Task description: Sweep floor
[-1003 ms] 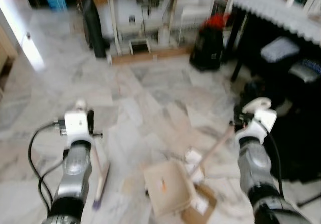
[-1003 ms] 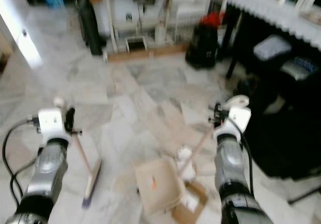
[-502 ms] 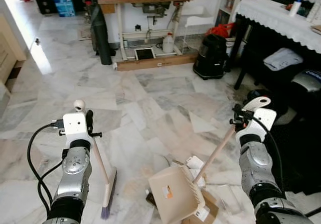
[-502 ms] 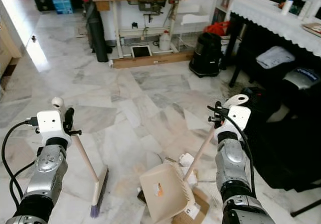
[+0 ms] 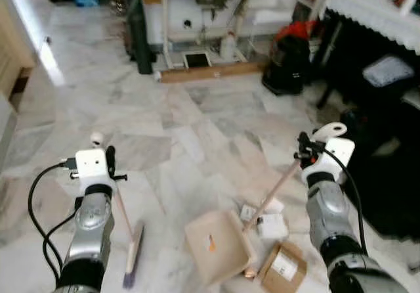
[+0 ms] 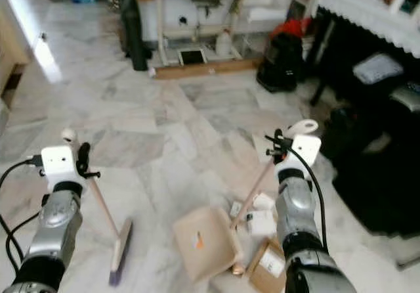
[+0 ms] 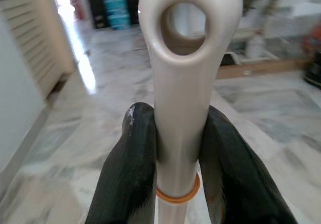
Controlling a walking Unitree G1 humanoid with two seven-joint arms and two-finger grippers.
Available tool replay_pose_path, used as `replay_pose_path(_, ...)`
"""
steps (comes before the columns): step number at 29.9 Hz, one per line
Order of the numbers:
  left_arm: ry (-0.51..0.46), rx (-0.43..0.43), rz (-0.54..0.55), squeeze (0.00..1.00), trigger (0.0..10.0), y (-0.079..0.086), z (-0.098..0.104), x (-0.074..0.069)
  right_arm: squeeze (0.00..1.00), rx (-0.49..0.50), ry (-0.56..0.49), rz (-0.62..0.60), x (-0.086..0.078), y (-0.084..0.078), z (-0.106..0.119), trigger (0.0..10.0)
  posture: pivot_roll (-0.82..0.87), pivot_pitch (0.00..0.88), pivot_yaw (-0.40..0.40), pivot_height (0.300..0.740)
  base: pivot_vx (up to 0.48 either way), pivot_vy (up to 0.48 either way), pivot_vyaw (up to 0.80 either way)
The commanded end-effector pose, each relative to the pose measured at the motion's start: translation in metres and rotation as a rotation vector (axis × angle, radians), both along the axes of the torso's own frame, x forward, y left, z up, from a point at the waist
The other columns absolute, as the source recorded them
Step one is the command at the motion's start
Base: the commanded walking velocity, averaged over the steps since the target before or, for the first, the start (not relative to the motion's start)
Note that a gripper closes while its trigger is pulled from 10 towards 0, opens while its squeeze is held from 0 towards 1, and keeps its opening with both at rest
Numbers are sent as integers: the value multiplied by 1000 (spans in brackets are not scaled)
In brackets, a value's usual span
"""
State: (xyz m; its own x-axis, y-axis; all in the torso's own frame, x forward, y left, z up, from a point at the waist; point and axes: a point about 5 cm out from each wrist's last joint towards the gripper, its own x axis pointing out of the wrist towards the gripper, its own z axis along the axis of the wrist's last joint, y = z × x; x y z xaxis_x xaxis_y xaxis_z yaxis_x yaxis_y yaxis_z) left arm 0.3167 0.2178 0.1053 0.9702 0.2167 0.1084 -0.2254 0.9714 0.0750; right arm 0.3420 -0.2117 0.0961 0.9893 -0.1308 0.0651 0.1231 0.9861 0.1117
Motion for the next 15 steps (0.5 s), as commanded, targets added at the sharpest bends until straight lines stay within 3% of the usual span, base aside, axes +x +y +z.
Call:
replay_pose_path(1, -34, 5, -8, 0, 10000, 1, 7, 1, 0, 6, -15, -9, 0, -1, 2, 10000, -20, 0, -13, 740, 0, 0, -788)
replay_pose_path(15, -62, 11, -33, 0, 10000, -1, 15, 4, 0, 12, -11, -14, 0, -1, 2, 10000, -19, 0, -8, 740, 0, 0, -775)
